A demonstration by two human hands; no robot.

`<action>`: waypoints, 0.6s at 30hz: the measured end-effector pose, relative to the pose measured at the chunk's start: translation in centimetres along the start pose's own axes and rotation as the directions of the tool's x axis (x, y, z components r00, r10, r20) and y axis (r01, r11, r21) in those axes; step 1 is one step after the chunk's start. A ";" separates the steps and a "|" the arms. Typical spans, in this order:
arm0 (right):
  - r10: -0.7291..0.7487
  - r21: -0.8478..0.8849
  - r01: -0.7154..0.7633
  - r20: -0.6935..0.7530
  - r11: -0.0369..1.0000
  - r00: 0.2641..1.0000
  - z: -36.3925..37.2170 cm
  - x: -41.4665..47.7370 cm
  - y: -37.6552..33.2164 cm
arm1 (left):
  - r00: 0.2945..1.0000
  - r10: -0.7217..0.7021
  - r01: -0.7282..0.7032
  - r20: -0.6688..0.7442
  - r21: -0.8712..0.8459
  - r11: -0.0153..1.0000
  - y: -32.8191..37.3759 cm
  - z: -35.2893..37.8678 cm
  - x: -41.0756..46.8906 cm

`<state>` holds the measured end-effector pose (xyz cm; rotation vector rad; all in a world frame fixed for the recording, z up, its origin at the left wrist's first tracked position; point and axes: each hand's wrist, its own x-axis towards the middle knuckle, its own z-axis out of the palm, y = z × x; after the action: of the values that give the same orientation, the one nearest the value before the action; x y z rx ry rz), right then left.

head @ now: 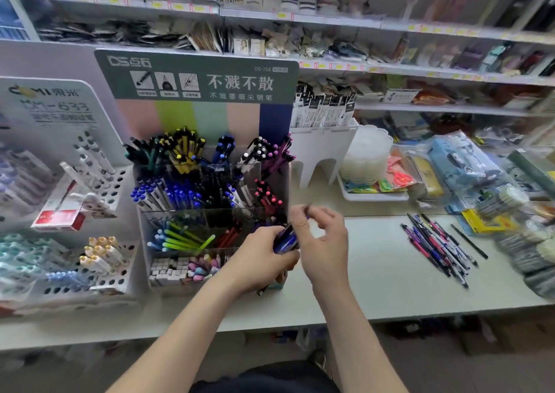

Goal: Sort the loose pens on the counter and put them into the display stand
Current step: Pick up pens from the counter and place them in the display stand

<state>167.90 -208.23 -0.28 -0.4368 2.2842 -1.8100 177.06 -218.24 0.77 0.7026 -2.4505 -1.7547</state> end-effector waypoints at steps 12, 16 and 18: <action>-0.061 0.151 0.035 0.172 0.988 0.983 -0.2 0.9 -1.8 | 0.993 0.016 -0.017 -0.117 -0.005 1.000 -1.1 -1.6 -0.9; -0.112 -0.145 0.160 0.293 0.976 0.950 0.1 1.0 -1.4 | 0.996 0.021 -0.014 -0.082 0.087 0.996 -1.2 -1.5 -0.3; -0.081 -0.194 0.152 0.331 0.969 0.940 -0.3 1.6 -1.5 | 0.997 0.012 -0.005 -0.072 0.098 0.995 -1.1 -1.4 -0.1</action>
<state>166.45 -208.88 1.31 -0.8541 2.2670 -1.4116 177.90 -219.70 0.28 0.7494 -2.5006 -1.5866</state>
